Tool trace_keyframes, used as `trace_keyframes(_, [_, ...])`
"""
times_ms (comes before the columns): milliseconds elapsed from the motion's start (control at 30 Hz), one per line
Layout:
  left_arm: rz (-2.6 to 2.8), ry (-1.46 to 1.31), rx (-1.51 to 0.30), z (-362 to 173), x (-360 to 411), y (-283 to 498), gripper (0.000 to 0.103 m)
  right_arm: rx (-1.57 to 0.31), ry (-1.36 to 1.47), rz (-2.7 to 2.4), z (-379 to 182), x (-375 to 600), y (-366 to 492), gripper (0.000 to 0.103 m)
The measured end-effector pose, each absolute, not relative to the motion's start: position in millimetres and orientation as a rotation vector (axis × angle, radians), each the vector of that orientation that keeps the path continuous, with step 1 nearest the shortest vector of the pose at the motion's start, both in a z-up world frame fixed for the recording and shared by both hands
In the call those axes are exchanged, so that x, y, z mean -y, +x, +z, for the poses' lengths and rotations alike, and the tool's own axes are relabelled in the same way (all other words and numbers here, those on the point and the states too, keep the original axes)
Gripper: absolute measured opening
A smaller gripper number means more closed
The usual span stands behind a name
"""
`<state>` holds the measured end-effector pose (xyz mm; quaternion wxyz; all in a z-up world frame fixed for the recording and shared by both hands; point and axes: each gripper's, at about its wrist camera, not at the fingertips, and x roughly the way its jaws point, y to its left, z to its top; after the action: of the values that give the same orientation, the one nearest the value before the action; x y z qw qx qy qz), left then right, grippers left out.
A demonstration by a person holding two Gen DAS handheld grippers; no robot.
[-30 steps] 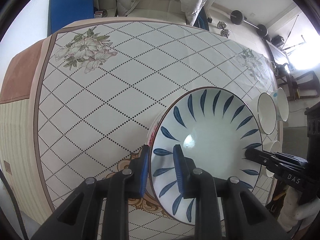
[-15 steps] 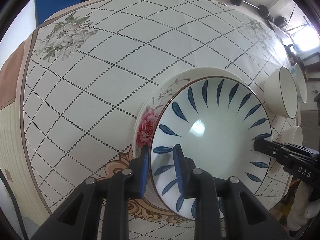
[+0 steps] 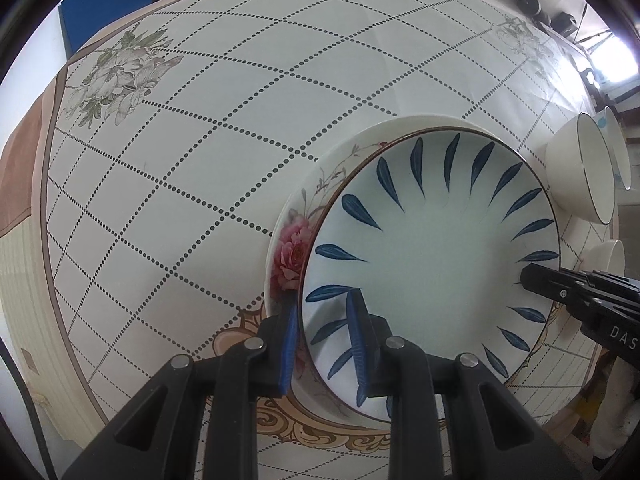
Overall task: Organize plates and bowls
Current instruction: 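Carry the blue-striped plate with both grippers over the plate stack, then lower the blue-striped plate onto the pink-flower plate and open both grippers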
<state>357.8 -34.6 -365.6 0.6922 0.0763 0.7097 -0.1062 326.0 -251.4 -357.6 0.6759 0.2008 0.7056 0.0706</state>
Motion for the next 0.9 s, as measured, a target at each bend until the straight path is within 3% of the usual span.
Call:
trace_keyframes(367, [-0.213, 0.061, -1.686, -377.6, 28.6, 370.0, 0.022, -1.654, 0.540, 0.125, -364.2, 256.8, 333.3, 0.015])
trace_keyframes(600, [-0.213, 0.044, -1.696, -377.3, 22.0, 371.1, 0.024, -1.684, 0.617, 0.139, -364.1, 261.3, 333.1, 0.027])
trace_keyframes(800, [-0.216, 0.008, -1.700, -368.9, 6.5, 368.3, 0.031, -1.690, 0.581, 0.137, -361.7, 251.9, 331.5, 0.032])
trace_keyframes(900, [-0.230, -0.019, -1.706, -368.8, 7.1, 367.9, 0.043, -1.692, 0.566, 0.125, -360.6, 248.7, 332.4, 0.032])
